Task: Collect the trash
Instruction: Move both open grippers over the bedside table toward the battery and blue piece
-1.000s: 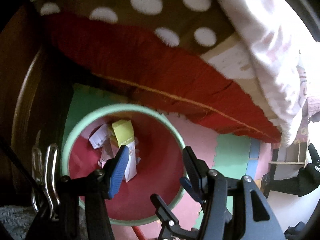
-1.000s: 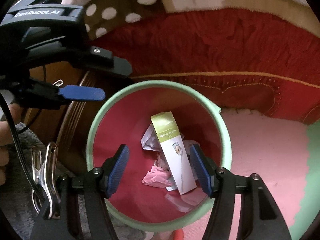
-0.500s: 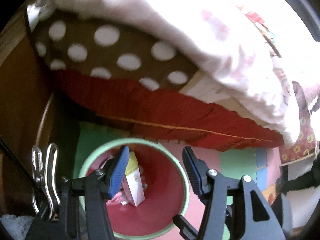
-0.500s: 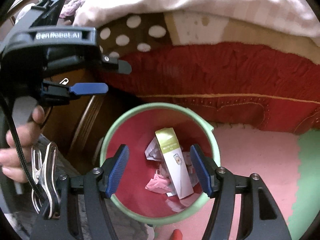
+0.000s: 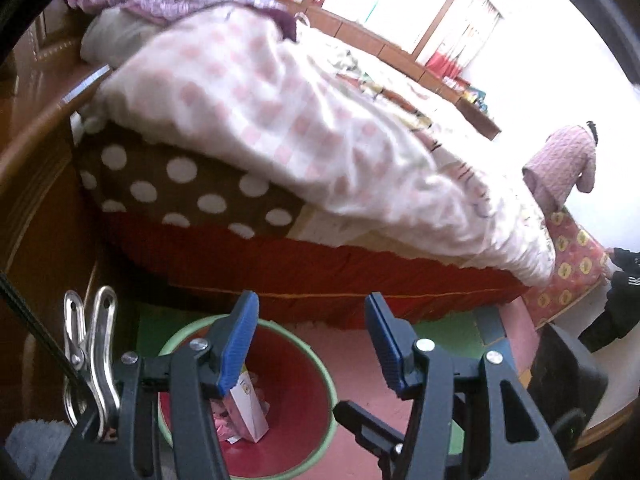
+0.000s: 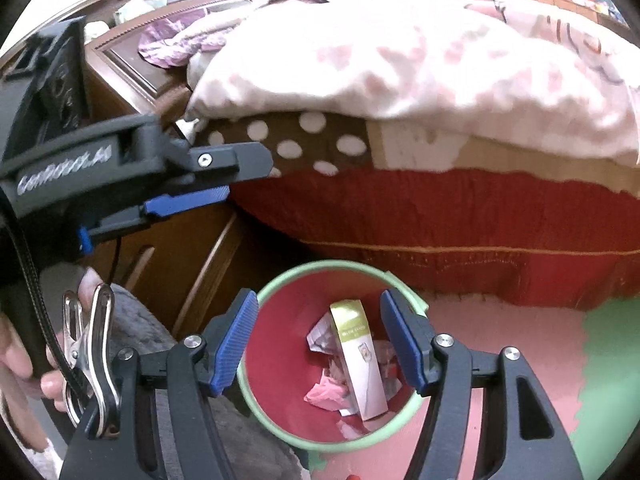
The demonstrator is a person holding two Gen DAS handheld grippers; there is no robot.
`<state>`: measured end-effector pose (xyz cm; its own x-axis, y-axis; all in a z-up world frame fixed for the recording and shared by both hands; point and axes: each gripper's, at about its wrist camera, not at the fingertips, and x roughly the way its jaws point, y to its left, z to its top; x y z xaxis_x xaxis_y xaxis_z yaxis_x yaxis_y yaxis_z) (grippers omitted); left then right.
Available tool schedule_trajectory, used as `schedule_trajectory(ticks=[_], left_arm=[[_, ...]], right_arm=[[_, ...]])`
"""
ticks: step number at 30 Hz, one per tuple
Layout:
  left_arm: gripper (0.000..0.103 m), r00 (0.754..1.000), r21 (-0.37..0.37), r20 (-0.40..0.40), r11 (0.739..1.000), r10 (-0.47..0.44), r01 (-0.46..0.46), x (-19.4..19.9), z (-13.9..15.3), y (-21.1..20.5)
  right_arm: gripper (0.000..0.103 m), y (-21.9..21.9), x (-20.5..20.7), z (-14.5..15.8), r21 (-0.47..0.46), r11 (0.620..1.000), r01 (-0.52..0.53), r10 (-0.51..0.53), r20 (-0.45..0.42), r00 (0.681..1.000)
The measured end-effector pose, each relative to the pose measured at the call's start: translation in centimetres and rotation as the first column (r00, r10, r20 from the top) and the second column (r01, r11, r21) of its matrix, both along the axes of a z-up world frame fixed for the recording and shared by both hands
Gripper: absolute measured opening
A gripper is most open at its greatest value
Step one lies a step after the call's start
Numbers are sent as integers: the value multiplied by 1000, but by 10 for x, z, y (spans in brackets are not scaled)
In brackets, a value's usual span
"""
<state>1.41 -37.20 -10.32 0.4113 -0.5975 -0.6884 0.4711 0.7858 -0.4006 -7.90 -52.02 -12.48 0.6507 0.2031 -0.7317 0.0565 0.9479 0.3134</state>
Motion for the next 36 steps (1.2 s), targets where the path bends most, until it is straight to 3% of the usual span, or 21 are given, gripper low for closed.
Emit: schedule_trajectory(ticks=[18,24,28,36], left_arm=[[59,975,-135,217,989,-37,68,-70,115,46],[59,976,-208,210,973,-56,101,-89,134,66],[59,963,-186,264,976,-61,113,-104,150,68],[61,949,-218,311,968,-51,123,-122,174,85]], right_arm=[[66,19,-35,93,-57,998,-4,13,174,985],[66,24,-46,117,-57,998,0,13,220,975],[66,31,-51,131,-39,999,-11,21,252,968],[66,46,-60,158,-51,998,-45,59,309,949]])
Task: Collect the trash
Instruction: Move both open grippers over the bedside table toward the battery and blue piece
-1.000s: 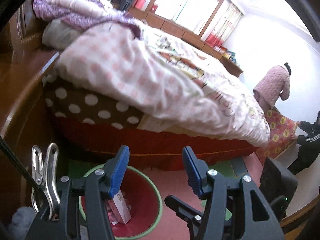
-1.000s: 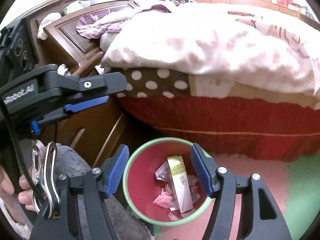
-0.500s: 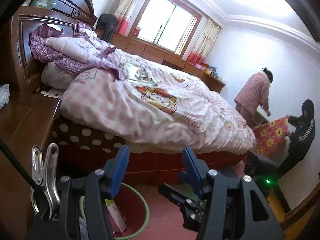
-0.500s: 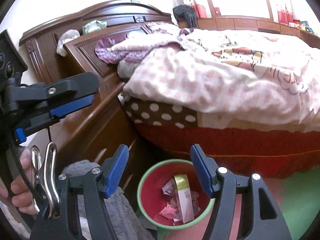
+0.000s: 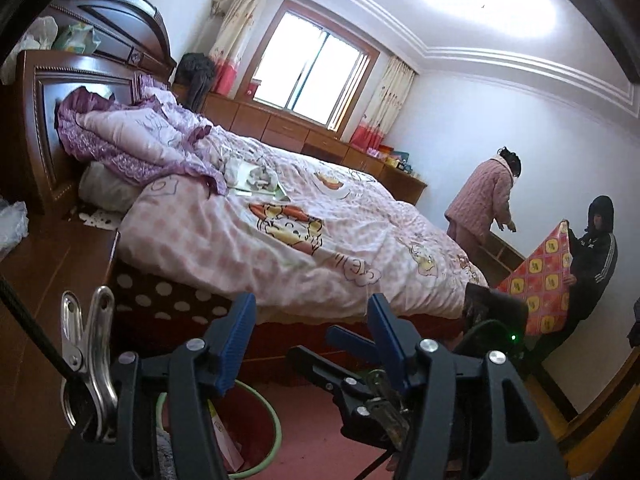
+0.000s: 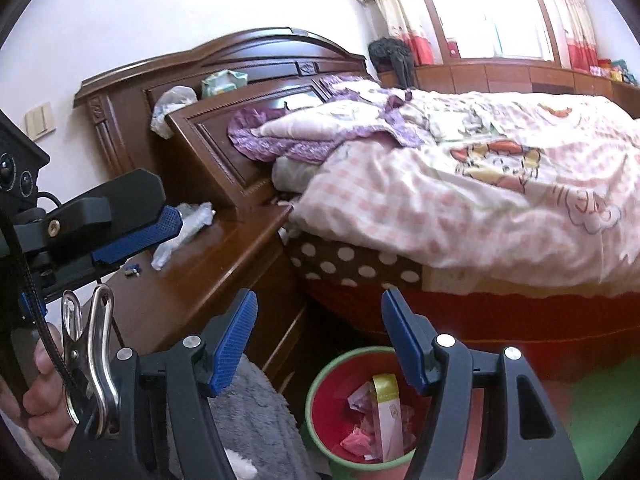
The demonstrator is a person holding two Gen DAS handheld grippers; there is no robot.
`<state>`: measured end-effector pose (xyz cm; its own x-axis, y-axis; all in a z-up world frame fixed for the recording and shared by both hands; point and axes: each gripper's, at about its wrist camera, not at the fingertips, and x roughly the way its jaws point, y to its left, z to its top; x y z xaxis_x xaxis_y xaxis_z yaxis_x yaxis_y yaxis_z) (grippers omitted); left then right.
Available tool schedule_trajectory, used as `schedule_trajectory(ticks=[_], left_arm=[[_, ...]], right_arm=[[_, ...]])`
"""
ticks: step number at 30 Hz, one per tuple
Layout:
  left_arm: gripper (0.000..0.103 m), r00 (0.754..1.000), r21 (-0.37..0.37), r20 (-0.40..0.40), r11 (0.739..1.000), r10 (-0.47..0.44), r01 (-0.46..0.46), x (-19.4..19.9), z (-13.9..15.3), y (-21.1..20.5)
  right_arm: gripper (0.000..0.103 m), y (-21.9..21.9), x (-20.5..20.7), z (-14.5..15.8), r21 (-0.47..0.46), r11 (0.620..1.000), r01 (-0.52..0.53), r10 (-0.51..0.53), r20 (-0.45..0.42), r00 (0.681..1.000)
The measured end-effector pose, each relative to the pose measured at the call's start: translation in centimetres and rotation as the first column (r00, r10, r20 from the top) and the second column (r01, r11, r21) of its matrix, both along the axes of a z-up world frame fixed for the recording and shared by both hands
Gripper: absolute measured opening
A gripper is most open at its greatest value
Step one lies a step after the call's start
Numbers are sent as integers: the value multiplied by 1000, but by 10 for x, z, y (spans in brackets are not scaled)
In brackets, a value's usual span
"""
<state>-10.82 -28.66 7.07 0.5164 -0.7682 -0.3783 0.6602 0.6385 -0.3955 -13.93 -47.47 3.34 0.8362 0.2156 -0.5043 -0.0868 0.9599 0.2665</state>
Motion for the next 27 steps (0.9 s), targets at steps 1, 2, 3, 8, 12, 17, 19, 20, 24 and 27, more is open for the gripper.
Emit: schedule_trajectory(ticks=[1,2,3,8,12,17,19,20,24,27], left_arm=[[62,1000,-2,6,1000,6,-6,-1,2,3],[62,1000,-2,11,1000,11,-11,-2,4,5],[62,1000,-1,15,1000,18,-18,-3,5,8],[62,998,-9,41,999,51,-51,-9,15,22],[62,995,-12,67,997,79,-78,-14,23,35],[62,989,-22,103,994,108,-106,-23,33,53],[63,984,-22,120,991,132,-130,-26,38,60],[63,983,-22,123,990,138,-136,-27,39,64],[63,974,-23,142,985,174,-173,-32,43,77],[65,971,-35,140,981,193,-190,-32,45,89]], right_arm=[[66,2,-1,4,-3,1000,-5,5,10,1000],[66,3,-2,7,-3,1000,-7,7,15,1000],[66,5,-4,11,-2,1000,-11,11,22,1000],[66,17,-7,24,-9,999,-39,40,49,998],[66,27,-7,31,-16,998,-61,62,66,996],[67,43,-8,38,-34,995,-96,99,83,992],[67,52,-8,40,-45,992,-114,118,89,989],[67,54,-9,41,-50,991,-121,125,92,988],[67,68,-8,47,-64,986,-151,157,103,982],[67,75,-7,53,-62,983,-171,178,115,977]])
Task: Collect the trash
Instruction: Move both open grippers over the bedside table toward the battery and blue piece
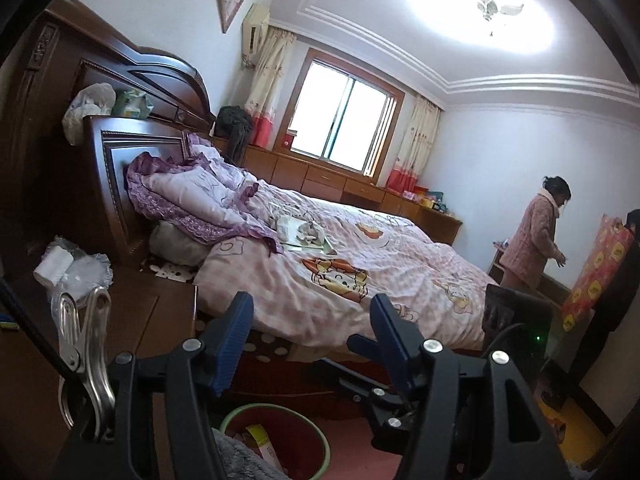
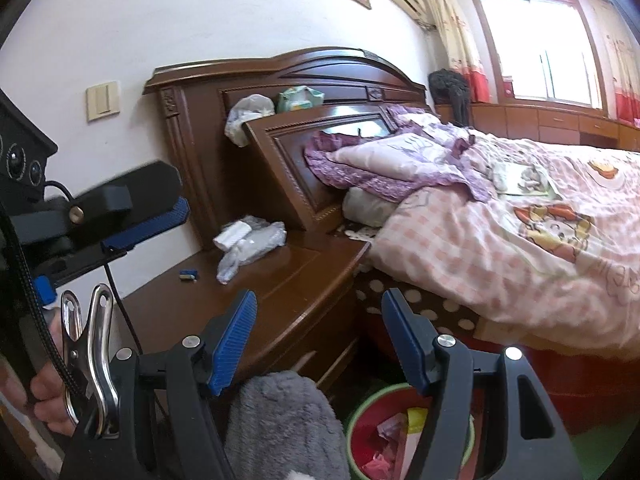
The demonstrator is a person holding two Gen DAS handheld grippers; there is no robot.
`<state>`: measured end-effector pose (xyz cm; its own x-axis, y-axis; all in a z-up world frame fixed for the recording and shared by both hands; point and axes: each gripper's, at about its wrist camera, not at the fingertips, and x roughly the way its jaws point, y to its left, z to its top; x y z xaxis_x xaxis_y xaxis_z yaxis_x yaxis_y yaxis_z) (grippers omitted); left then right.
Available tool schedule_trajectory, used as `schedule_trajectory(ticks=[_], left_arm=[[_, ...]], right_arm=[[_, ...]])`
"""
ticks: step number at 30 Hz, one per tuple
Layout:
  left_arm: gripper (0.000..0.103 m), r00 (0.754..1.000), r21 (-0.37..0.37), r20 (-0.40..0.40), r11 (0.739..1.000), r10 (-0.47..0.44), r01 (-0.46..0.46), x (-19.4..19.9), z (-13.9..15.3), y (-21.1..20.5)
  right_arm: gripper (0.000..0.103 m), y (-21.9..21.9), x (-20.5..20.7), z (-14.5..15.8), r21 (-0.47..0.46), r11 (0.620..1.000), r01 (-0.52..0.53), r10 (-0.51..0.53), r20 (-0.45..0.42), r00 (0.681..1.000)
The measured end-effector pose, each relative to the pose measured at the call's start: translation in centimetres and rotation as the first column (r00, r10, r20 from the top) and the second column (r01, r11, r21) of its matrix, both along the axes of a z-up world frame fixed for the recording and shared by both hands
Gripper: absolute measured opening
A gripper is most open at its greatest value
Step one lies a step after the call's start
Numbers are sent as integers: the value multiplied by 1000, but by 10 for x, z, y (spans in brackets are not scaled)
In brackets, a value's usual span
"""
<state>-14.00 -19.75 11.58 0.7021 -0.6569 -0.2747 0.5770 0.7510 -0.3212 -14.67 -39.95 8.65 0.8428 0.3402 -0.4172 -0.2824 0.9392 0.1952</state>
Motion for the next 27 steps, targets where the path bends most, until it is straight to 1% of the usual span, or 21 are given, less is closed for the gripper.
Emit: schedule_trajectory(ticks=[4,7,8,11,14,18,22,27], left_arm=[[65,999,-4,6,999,39,-39,-1,4,16],[65,995,28,24,995,96,-96,-3,6,25],[66,992,43,34,992,118,-120,-4,6,28],[67,988,61,39,986,151,-154,-2,4,35],[67,979,77,47,977,197,-200,-3,3,44],[67,964,79,58,962,259,-263,-1,1,62],[67,956,50,31,955,293,-294,9,-6,88],[67,929,54,-22,928,369,-368,26,-19,123]], right_arm=[[67,11,1,7,8,1000,-26,26,12,1000],[67,20,2,12,14,998,-54,53,26,998],[67,23,3,13,16,998,-65,65,30,997],[67,33,4,17,10,996,-87,86,45,995],[67,46,8,16,-10,994,-109,109,54,993],[69,62,18,12,8,987,-163,163,50,985],[71,77,34,6,23,979,-204,203,37,978],[71,100,60,-3,45,969,-245,244,16,970]])
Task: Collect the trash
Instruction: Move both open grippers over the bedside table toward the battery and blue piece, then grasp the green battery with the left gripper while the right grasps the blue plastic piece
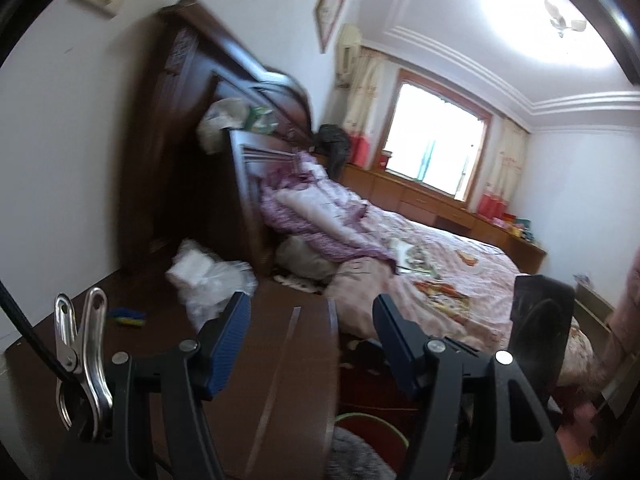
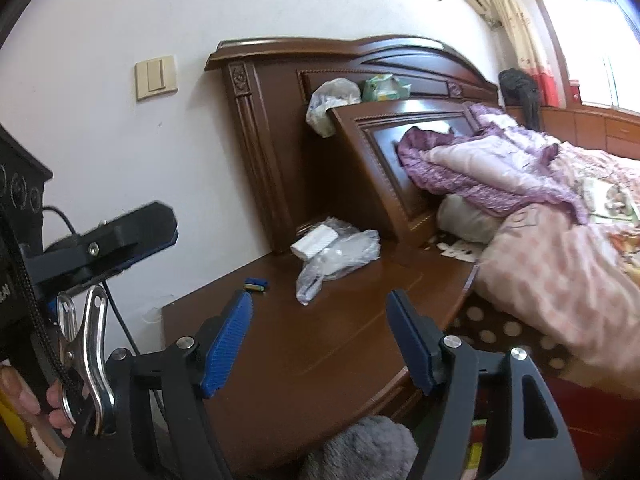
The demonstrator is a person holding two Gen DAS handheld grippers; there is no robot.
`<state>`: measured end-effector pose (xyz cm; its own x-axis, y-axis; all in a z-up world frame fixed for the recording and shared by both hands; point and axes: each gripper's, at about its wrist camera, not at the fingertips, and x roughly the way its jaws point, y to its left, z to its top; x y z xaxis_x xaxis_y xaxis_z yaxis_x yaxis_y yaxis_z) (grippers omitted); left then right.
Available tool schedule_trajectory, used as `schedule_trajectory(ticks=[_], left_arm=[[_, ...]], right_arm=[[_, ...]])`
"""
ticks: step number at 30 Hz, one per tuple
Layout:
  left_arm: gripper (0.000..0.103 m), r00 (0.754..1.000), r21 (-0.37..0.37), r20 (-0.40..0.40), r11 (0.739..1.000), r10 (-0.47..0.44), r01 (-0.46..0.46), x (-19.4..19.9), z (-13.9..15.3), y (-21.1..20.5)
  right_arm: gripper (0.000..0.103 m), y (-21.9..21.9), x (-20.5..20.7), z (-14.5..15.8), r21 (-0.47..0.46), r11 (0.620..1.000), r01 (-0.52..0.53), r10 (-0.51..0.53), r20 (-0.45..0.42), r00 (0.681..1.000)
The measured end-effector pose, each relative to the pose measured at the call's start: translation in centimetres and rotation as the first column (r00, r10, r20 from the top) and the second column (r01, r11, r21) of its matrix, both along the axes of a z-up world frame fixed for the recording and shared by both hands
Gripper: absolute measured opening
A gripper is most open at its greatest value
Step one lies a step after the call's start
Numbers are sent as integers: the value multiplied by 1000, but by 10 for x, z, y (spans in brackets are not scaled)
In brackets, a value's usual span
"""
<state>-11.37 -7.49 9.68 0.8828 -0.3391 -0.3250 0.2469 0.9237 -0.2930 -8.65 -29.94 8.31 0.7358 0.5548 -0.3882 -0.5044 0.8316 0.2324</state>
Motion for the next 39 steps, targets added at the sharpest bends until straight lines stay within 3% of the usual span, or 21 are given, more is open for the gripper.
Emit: schedule_trajectory(ticks=[4,8,12,16,22,24,26,29,33,39], left_arm=[[67,997,-6,-44,998,66,-66,15,-13,28],[67,985,35,-87,988,150,-147,25,-25,48],[67,955,119,-124,960,269,-254,37,-39,75],[69,923,172,-192,937,334,-304,61,-63,102],[69,862,257,-386,936,329,-242,128,-122,117],[69,834,311,-426,922,351,-230,149,-140,116],[69,821,350,-436,910,368,-222,157,-144,113],[71,827,359,-406,900,389,-247,166,-136,116],[74,793,369,-462,899,397,-235,187,-148,118],[73,800,369,-463,903,383,-219,196,-145,118]], right_arm=[[71,19,20,-8,11,999,-33,33,-19,999],[71,34,38,-14,19,998,-59,59,-32,998],[71,49,53,-21,29,995,-97,98,-53,994],[71,64,64,-29,27,991,-130,131,-70,989],[71,72,78,-40,58,987,-152,157,-97,983],[71,72,82,-44,60,986,-154,160,-105,982],[71,71,87,-46,57,986,-155,161,-115,980],[71,68,94,-51,53,987,-153,158,-122,980],[71,64,105,-61,66,986,-151,160,-153,975],[71,64,114,-71,59,986,-157,165,-182,969]])
